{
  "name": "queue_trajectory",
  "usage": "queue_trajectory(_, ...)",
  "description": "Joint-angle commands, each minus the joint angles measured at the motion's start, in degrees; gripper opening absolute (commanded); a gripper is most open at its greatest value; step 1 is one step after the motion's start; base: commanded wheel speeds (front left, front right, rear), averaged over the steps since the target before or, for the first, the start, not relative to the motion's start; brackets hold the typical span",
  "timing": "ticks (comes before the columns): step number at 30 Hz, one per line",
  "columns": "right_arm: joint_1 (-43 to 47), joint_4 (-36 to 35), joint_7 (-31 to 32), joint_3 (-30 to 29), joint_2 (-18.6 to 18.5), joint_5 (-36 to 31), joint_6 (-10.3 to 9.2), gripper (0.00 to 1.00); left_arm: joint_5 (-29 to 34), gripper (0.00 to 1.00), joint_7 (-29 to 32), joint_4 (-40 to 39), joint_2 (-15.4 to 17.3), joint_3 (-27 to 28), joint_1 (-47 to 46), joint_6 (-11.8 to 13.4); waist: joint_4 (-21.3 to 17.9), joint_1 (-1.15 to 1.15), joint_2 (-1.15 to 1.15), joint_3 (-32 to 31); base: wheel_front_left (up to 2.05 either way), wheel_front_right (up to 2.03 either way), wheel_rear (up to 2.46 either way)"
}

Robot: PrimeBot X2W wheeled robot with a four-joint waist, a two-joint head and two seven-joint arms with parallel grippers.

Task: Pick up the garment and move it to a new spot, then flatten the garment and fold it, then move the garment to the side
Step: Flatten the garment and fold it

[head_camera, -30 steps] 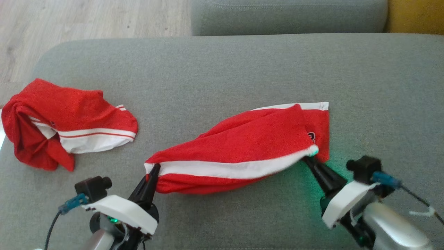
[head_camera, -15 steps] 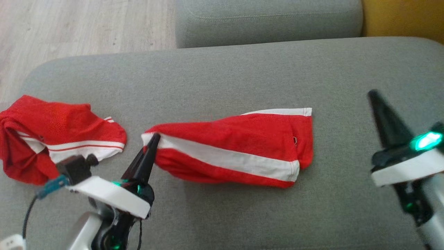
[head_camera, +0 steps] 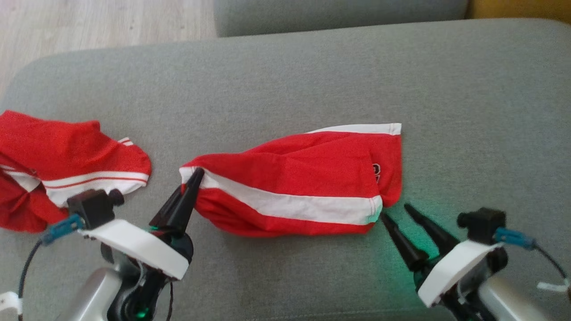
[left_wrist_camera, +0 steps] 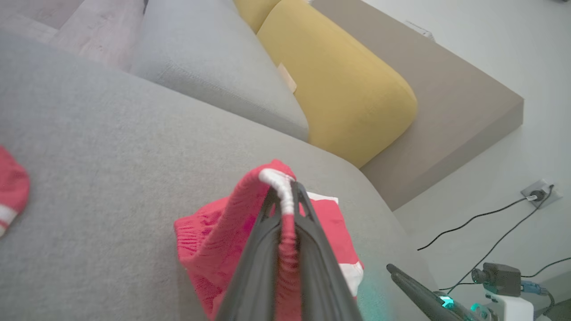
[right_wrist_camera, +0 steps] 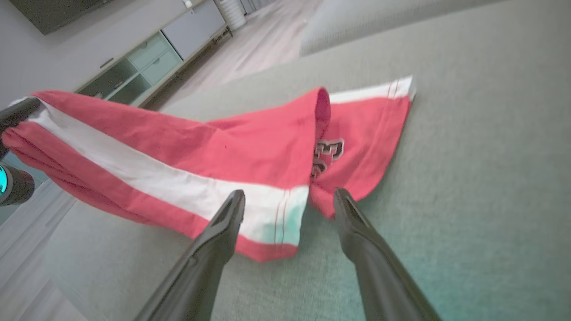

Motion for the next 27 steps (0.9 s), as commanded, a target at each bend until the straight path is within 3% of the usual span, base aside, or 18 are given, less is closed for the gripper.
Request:
queue_trajectory(1, -1.08, 0.62, -0.48, 1.26, -0.08, 0.58, -0.05, 1.00, 0.50, 0.00, -1.22, -0.88, 0.93, 2.15, -1.72, -0.07, 0.70, 0.00, 0.00, 1.15, 0.00, 0.00, 0.00)
queue_trajectory(4, -3.27, 6.73, -1.77, 3.93, 1.94, 2.98, -0.05, 1.00, 1.01, 0.00, -2.15, 0.86, 0.28, 1.37, -1.80, -0.73, 1.98, 0.00, 0.00, 2.17, 0.00, 0.00, 0.00)
queue_trajectory(9, -6.24, 11.20, -3.71, 7.65, 2.52, 6.88, -0.05, 1.00, 1.57, 0.00, -2.48, 2.45, -0.49, 0.30, -3.07, -1.42, 3.93, 0.00, 0.00, 2.48, 0.00, 0.00, 0.00)
queue_trajectory(10, -6.69, 11.41, -4.32, 8.47, 2.56, 7.81, -0.05, 0.86, 1.62, 0.00, -2.53, 2.72, -0.61, 0.13, -3.32, -1.54, 4.21, 0.00, 0.00, 2.48, 0.00, 0.00, 0.00)
queue_trajectory(12, -7.33, 11.15, -5.28, 10.11, 2.46, 10.01, -0.05, 0.40, 1.64, 0.00, -2.68, 3.21, -0.81, -0.10, -3.69, -1.77, 4.58, 0.00, 0.00, 2.48, 0.00, 0.00, 0.00)
queue_trajectory(13, -7.66, 10.92, -5.94, 10.82, 2.18, 10.90, -0.05, 0.01, 1.70, 0.00, -2.73, 3.40, -0.88, -0.23, -3.83, -1.84, 4.71, 0.00, 0.00, 2.46, 0.00, 0.00, 0.00)
queue_trajectory(20, -8.35, 8.97, -9.17, 13.20, -1.44, 14.04, -0.05, 0.00, 2.16, 0.00, -3.19, 4.43, -0.72, -0.49, -4.05, -2.00, 4.85, 0.00, 0.00, 1.87, 0.00, 0.00, 0.00)
queue_trajectory(27, -8.66, -1.06, -11.74, 5.28, -9.01, 15.80, -0.05, 0.00, -0.49, 0.00, -3.24, 1.78, 0.46, 1.31, -3.90, -2.52, 2.77, 0.00, 0.00, 1.16, 0.00, 0.00, 0.00)
